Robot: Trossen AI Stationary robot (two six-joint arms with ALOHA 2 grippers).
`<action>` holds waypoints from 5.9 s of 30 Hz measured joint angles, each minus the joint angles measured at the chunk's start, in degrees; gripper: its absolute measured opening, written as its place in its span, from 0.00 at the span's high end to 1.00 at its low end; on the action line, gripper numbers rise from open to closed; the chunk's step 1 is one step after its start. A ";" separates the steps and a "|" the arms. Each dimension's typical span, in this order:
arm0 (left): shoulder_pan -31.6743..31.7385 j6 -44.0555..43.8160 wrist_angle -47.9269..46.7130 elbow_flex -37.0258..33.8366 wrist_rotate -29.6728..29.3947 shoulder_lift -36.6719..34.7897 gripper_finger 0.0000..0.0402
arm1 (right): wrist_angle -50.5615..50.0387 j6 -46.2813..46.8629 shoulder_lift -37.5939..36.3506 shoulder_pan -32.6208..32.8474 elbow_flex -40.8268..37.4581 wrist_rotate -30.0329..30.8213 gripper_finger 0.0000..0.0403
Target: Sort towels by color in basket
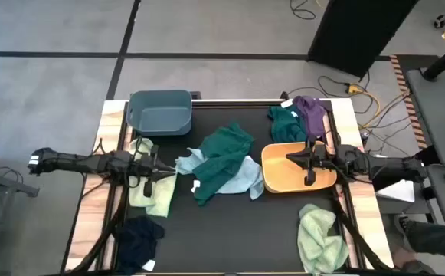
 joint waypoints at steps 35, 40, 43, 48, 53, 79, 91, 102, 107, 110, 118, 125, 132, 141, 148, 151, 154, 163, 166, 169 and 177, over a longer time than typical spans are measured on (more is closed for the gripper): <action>0.01 0.00 0.00 -0.01 0.00 0.01 0.91 | 0.00 0.00 0.00 -0.02 0.00 0.00 0.97; 0.02 0.00 0.00 0.00 0.02 0.02 0.91 | 0.00 0.00 -0.02 0.00 0.00 0.00 0.97; 0.00 -0.01 0.00 0.00 0.01 0.02 0.91 | 0.00 0.00 -0.02 0.00 0.00 0.00 0.97; 0.02 0.00 0.00 -0.02 0.01 0.01 0.91 | 0.00 0.00 -0.02 -0.02 0.00 0.00 0.97; 0.01 0.00 0.00 -0.01 0.00 0.00 0.91 | 0.00 0.00 -0.02 0.00 0.00 0.00 0.97; -0.07 -6.65 12.41 0.07 -1.36 0.06 0.91 | 0.00 0.00 0.00 0.00 0.00 0.00 0.97; -0.05 -15.04 15.40 2.53 -5.01 0.82 0.91 | 0.00 0.00 0.00 0.00 0.00 0.00 0.97; -0.09 -24.55 -9.95 21.47 -7.17 12.27 0.91 | 0.00 0.00 -0.01 -0.01 0.00 0.01 0.97; -0.09 -28.73 -31.72 32.76 -7.17 20.47 0.91 | 0.00 0.00 -0.02 -0.02 0.00 0.02 0.97; -0.09 -36.19 -40.39 38.66 -5.74 26.20 0.91 | 0.00 0.00 -0.02 0.00 0.00 0.02 0.97; -0.07 -45.46 -56.27 49.05 6.00 43.93 0.91 | 0.00 0.00 -0.02 0.00 0.00 0.02 0.97; -0.05 -49.22 -70.61 54.90 9.00 59.35 0.91 | 0.00 0.00 -0.02 -0.01 0.00 0.02 0.97; 1.28 -43.46 -74.37 54.97 10.44 71.21 0.91 | 0.00 0.00 -0.02 -0.02 0.02 0.02 0.97; 5.23 -34.29 -85.09 54.97 10.46 77.61 0.81 | 0.00 0.00 -0.02 0.00 0.02 0.02 0.97; 8.63 -32.93 -87.35 54.93 6.61 77.41 0.67 | 0.00 0.00 -0.02 0.00 0.01 0.02 0.97; 10.23 -32.98 -86.97 54.93 4.52 77.22 0.59 | 0.01 0.00 -0.02 0.00 0.01 0.02 0.97; 11.92 -32.96 -84.60 54.76 4.51 76.59 0.51 | 0.00 0.00 -0.01 -0.02 0.00 0.02 0.97; 14.49 -33.61 -75.09 48.07 4.83 74.07 0.39 | 0.01 0.00 -0.02 0.00 0.01 0.02 0.97; 14.51 -34.25 -72.47 44.58 4.99 74.10 0.40 | 0.00 0.00 -0.01 0.00 0.02 0.02 0.97; 14.51 -34.73 -68.61 40.96 6.42 74.18 0.42 | 0.01 0.00 -0.01 0.00 0.01 0.04 0.97; 14.53 -34.68 -60.40 34.21 9.72 73.81 0.44 | 0.02 0.00 -0.02 0.00 0.00 0.02 0.97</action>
